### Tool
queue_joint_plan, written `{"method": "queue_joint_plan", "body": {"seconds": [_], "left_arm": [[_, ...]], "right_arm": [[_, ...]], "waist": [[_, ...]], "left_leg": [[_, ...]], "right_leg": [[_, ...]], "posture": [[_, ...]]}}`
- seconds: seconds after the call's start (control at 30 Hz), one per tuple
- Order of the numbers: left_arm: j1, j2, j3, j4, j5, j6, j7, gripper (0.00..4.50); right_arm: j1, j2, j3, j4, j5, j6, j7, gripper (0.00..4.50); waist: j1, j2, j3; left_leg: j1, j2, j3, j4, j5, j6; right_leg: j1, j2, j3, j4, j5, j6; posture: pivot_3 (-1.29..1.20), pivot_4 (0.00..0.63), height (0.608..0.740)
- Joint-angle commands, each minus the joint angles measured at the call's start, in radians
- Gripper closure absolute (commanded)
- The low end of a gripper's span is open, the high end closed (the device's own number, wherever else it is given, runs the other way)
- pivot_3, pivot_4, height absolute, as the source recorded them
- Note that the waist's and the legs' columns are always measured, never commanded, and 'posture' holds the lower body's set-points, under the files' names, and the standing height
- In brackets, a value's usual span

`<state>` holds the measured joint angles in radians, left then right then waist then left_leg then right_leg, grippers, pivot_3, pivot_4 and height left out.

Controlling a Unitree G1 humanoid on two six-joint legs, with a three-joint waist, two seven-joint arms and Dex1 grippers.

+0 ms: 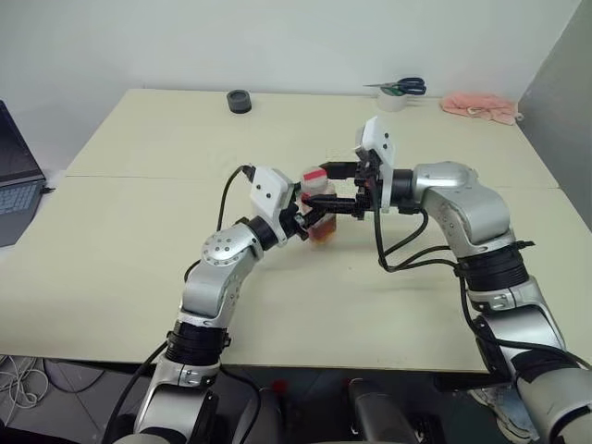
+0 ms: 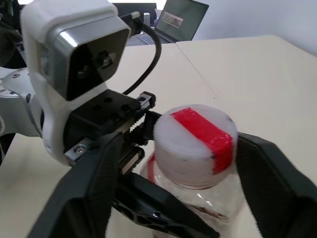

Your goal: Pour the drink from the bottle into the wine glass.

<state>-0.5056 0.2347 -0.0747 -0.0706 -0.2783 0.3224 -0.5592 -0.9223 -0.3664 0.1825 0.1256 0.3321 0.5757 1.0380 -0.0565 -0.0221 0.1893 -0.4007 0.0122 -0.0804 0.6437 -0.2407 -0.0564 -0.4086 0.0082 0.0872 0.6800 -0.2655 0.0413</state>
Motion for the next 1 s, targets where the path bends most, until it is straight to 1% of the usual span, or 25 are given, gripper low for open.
{"method": "queue_joint_plan", "body": {"seconds": [0.03, 0.1, 0.2, 0.27, 0.43, 0.57, 0.67, 0.8, 1.0], "left_arm": [[-0.041, -0.005, -0.003, -0.015, 0.001, -0.002, 0.002, 2.35], [-0.046, 0.003, -0.010, -0.007, 0.022, 0.012, 0.015, 2.35], [-0.060, 0.007, -0.013, 0.001, 0.038, 0.032, 0.031, 2.35], [-0.076, 0.002, -0.008, -0.004, 0.043, 0.048, 0.050, 2.35], [-0.095, -0.001, -0.015, -0.015, 0.055, 0.078, 0.070, 2.35], [-0.097, -0.002, -0.023, -0.020, 0.063, 0.088, 0.070, 2.35], [-0.098, -0.002, -0.023, -0.021, 0.069, 0.092, 0.077, 2.35], [-0.097, 0.001, -0.021, -0.023, 0.079, 0.094, 0.087, 2.35], [-0.097, 0.000, -0.013, -0.011, 0.093, 0.091, 0.113, 2.35]], "right_arm": [[-0.010, 0.023, -0.011, -0.086, 0.061, 0.004, 0.033, 0.00], [0.000, 0.027, -0.037, -0.113, 0.085, 0.025, 0.021, 0.00], [0.001, 0.040, -0.062, -0.140, 0.065, 0.061, -0.062, 0.00], [0.006, 0.067, -0.072, -0.178, 0.043, 0.109, -0.164, 0.00], [0.047, 0.128, -0.065, -0.259, 0.034, 0.178, -0.314, 0.00], [0.047, 0.166, -0.073, -0.279, 0.002, 0.222, -0.436, 0.00], [0.054, 0.170, -0.069, -0.285, -0.011, 0.243, -0.483, 0.00], [0.079, 0.191, -0.096, -0.312, -0.017, 0.261, -0.568, 0.00], [0.120, 0.222, -0.120, -0.404, 0.009, 0.343, -0.660, 0.00]], "waist": [[0.000, 0.000, 0.000], [0.001, 0.000, 0.000], [0.002, 0.000, 0.000], [0.001, 0.000, 0.000], [0.000, 0.000, 0.000], [0.002, 0.000, 0.000], [0.001, 0.000, 0.000], [0.001, 0.000, 0.000], [0.001, 0.000, 0.000]], "left_leg": [[0.000, 0.000, 0.000, 0.000, 0.000, 0.000], [0.000, 0.000, 0.000, 0.000, 0.000, 0.000], [0.000, 0.000, 0.000, 0.000, 0.000, 0.000], [0.000, 0.000, 0.000, 0.000, 0.000, 0.000], [0.000, 0.000, -0.001, 0.000, 0.000, 0.000], [0.000, 0.000, 0.000, 0.000, 0.000, 0.000], [0.000, 0.000, 0.000, 0.000, 0.000, 0.000], [0.000, 0.000, 0.000, 0.000, 0.000, 0.000], [0.000, 0.000, 0.000, 0.000, 0.000, 0.000]], "right_leg": [[0.000, 0.000, 0.000, 0.000, 0.000, 0.000], [0.000, 0.000, 0.000, 0.000, 0.000, 0.000], [0.000, 0.000, 0.000, 0.000, 0.000, 0.000], [0.000, 0.000, 0.000, 0.000, 0.000, 0.000], [0.000, 0.000, 0.000, 0.000, 0.000, 0.000], [0.000, -0.001, 0.000, 0.000, 0.000, 0.000], [0.000, -0.001, 0.000, 0.000, 0.000, 0.000], [0.000, -0.001, 0.000, 0.000, 0.000, 0.000], [0.000, -0.001, 0.000, 0.000, 0.000, 0.000]], "posture": [[0.00, 0.150, 0.740], [0.00, 0.150, 0.740], [0.00, 0.150, 0.740], [0.00, 0.150, 0.740], [0.00, 0.150, 0.740], [0.00, 0.150, 0.740], [0.00, 0.150, 0.740], [0.00, 0.150, 0.740], [0.00, 0.150, 0.740]]}}
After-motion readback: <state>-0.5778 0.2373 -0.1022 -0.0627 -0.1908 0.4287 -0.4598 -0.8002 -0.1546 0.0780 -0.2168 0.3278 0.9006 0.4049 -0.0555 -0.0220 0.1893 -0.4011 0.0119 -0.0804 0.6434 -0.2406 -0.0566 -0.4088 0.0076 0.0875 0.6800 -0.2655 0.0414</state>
